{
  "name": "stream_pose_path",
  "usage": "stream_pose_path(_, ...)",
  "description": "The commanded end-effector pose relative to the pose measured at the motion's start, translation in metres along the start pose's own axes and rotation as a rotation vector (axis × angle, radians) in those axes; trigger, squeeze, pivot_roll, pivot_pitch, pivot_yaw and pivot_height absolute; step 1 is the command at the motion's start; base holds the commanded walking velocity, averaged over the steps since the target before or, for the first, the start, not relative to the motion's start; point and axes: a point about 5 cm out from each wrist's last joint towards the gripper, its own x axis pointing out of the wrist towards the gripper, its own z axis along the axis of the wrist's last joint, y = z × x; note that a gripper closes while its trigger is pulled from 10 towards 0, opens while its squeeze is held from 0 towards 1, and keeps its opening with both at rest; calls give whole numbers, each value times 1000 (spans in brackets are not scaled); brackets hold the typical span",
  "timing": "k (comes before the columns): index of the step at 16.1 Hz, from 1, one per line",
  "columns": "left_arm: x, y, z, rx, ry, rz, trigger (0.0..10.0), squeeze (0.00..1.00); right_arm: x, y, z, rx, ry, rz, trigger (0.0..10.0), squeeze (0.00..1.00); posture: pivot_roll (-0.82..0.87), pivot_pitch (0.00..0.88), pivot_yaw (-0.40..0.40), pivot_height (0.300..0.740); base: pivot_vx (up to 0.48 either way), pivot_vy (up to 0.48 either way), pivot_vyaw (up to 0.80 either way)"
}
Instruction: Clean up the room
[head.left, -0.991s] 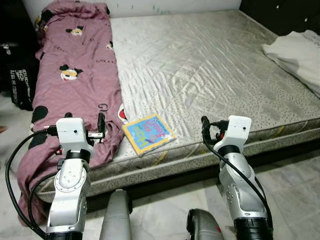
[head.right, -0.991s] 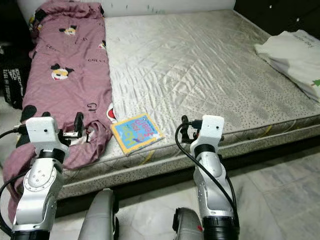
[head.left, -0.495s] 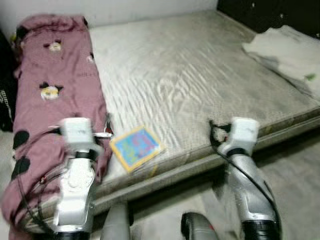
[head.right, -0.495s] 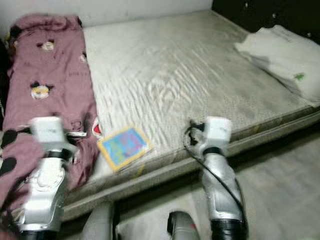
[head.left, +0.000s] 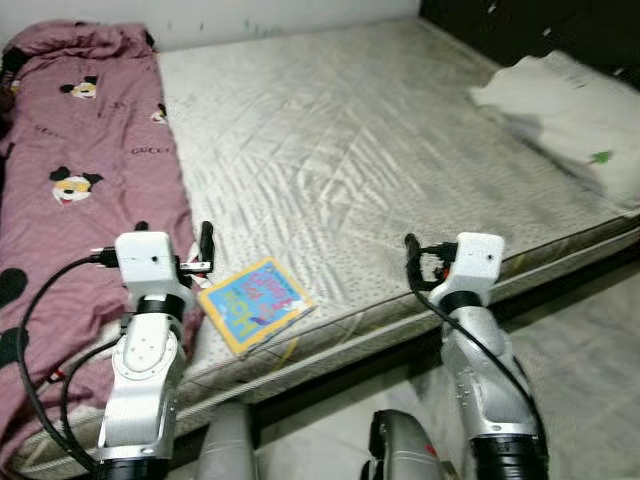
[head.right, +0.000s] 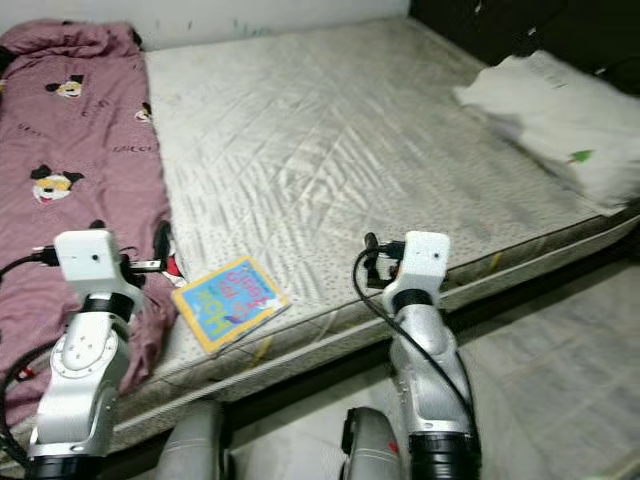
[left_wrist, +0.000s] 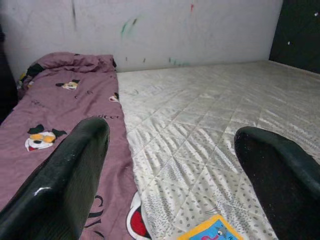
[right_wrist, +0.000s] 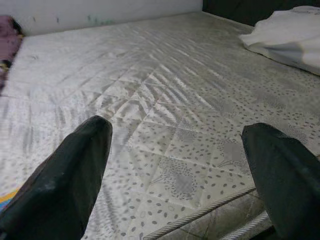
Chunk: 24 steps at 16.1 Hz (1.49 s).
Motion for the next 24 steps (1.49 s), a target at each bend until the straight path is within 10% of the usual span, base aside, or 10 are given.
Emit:
stream_pose_path(1, 2, 2, -1, -11, 11, 16, 10000, 0, 1, 1, 0, 1, -3, 9, 10000, 0, 34, 58, -8, 640, 0, 0, 0)
stream_pose_path(10, 28, 10, -2, -87, 32, 137, 10000, 0, 1, 1, 1, 7, 2, 11, 10000, 0, 25, 72, -13, 545, 0, 0, 0)
stream_pose_path(24, 55, 13, -10, -100, 98, 174, 10000, 0, 0, -4, 3, -21, -2, -2, 10000, 0, -6, 86, -16, 545, 0, 0, 196)
